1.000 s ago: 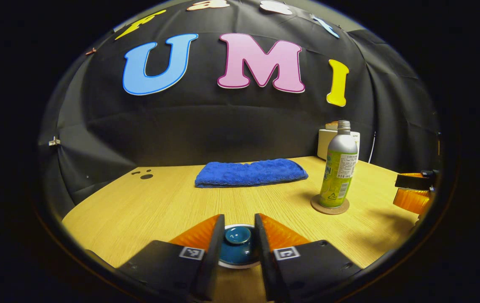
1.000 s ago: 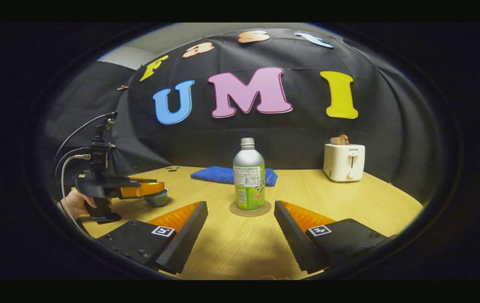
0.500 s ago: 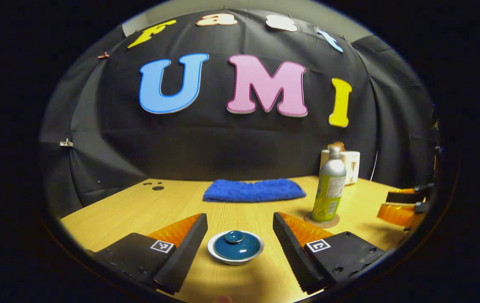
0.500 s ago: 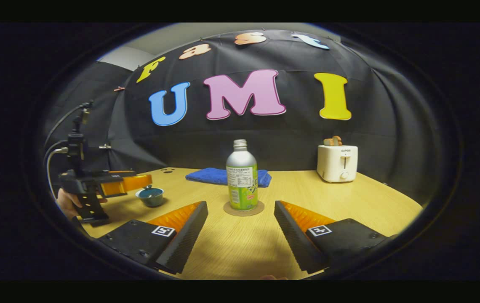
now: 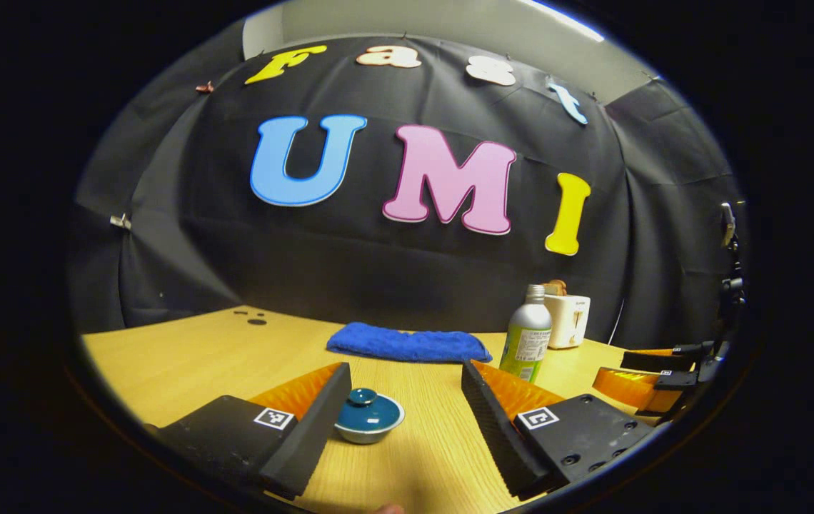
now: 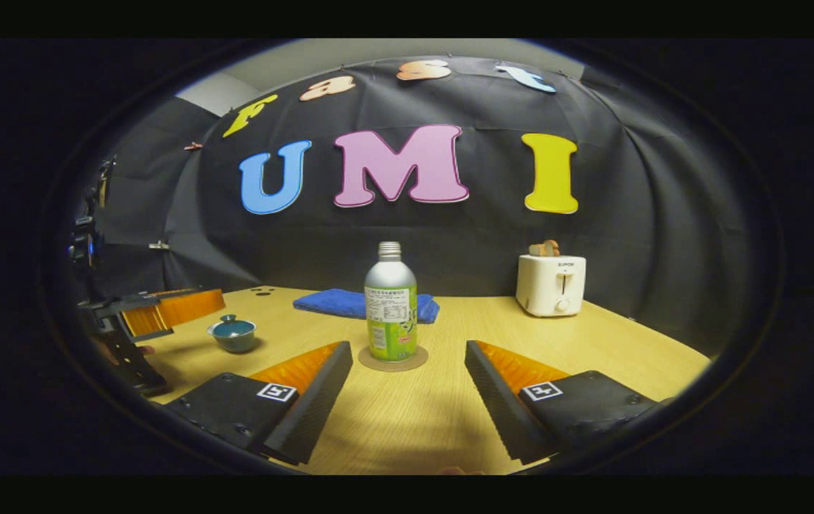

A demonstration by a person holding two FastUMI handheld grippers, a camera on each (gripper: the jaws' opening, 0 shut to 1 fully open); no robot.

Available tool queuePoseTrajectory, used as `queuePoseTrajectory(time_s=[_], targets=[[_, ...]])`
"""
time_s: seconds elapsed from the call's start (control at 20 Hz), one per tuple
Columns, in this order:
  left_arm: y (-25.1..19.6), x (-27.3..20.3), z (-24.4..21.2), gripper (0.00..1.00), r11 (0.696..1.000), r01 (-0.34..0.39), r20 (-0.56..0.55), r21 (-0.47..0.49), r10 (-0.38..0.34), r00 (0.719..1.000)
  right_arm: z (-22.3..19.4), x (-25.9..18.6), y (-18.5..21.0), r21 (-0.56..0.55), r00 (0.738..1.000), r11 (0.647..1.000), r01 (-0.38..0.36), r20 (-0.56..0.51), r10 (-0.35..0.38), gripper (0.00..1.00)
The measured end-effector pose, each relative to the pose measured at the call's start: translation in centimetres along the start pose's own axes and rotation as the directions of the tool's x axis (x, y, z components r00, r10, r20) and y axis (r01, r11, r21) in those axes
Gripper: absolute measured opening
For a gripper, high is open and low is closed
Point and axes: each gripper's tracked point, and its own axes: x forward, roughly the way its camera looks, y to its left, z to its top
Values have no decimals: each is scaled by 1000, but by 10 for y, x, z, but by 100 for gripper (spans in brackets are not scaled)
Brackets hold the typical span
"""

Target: Open the teacup lid with one hand, grasp the water bottle and pour water into the teacup with the other hand; after pouring, place the water bottle on the coaster and then close the teacup lid.

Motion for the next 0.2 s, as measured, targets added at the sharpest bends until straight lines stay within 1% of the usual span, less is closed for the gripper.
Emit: queuePoseTrajectory(time_s=[0.05, 0.1, 0.2], targets=[[-1, 0, -4, 98, 1000, 2, -10, -8, -2, 1000, 3, -1, 0, 6, 1000, 1000, 3, 18, -3, 98], [1, 1, -6, 95, 1000, 0, -20, -10, 0, 1000, 5, -1, -2, 6, 999, 1000, 13, 30, -13, 98], [3, 3, -10, 95, 1000, -2, -37, -6, 2, 999, 2, -2, -2, 7, 1000, 1000, 17, 23, -17, 99]])
